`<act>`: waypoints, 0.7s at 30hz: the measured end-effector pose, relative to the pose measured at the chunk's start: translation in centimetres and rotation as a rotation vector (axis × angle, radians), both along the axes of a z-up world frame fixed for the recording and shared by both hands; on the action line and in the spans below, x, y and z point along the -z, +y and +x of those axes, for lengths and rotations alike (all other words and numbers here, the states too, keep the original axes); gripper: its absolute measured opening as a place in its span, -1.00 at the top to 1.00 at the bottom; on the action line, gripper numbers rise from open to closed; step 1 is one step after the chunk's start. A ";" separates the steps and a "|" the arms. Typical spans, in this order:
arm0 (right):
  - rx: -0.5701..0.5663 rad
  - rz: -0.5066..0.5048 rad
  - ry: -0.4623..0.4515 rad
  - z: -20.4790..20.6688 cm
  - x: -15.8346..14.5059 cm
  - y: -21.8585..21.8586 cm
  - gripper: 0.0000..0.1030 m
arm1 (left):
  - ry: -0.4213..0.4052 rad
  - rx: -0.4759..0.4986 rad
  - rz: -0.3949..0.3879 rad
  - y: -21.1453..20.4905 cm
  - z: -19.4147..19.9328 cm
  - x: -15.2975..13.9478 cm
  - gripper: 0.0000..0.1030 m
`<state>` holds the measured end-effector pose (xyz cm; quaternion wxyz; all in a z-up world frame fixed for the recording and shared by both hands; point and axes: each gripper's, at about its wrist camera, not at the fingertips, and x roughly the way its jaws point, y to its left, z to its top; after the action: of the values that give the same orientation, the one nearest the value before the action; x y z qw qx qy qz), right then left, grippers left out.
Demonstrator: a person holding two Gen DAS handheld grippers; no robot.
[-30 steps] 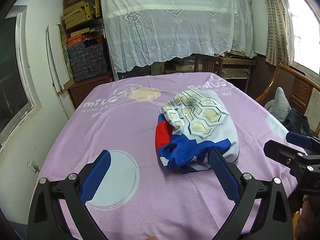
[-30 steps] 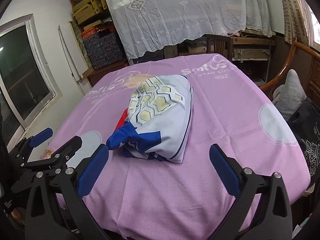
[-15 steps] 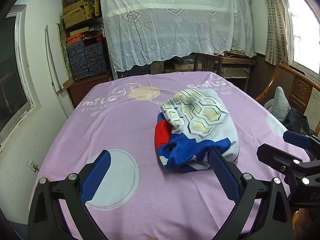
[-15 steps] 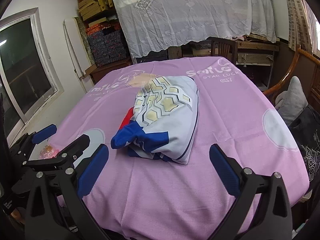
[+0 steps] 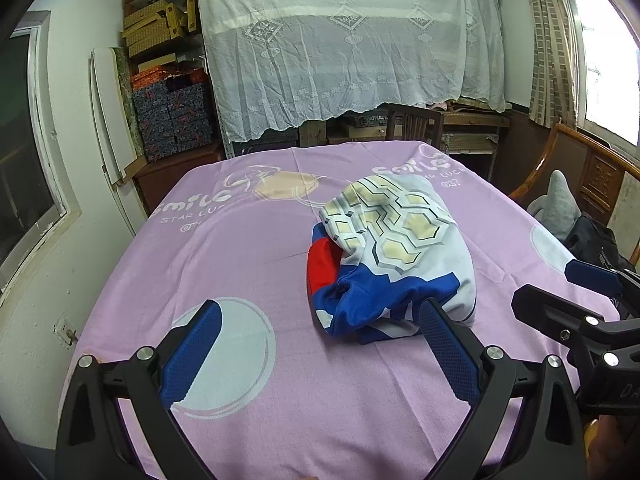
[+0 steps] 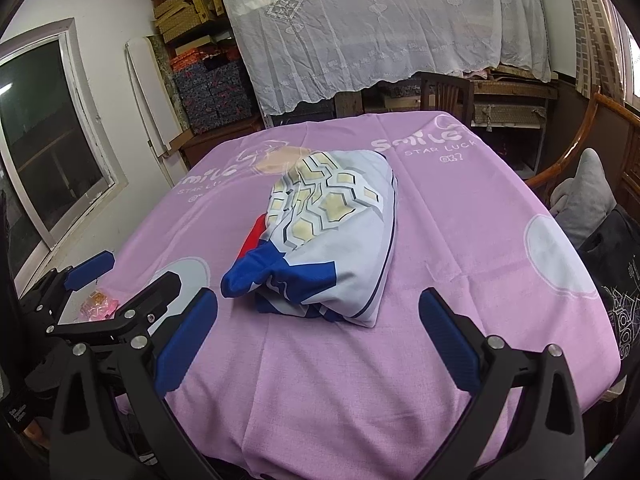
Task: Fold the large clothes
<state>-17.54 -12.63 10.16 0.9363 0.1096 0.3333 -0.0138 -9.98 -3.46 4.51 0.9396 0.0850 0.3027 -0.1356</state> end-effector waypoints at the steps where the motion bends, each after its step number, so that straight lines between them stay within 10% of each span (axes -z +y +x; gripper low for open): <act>1: 0.000 0.000 0.000 0.0 0.0 0.0 -0.91 | 0.001 0.000 0.000 0.0 0.0 0.0 -0.93; 21: 0.000 0.013 0.009 0.1 0.6 -0.3 -0.91 | 0.040 0.003 -0.014 0.0 0.4 0.7 -0.93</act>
<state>-17.42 -12.97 9.60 0.9341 0.1159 0.3375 -0.0122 -9.59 -3.44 3.85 0.9338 0.0760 0.3201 -0.1409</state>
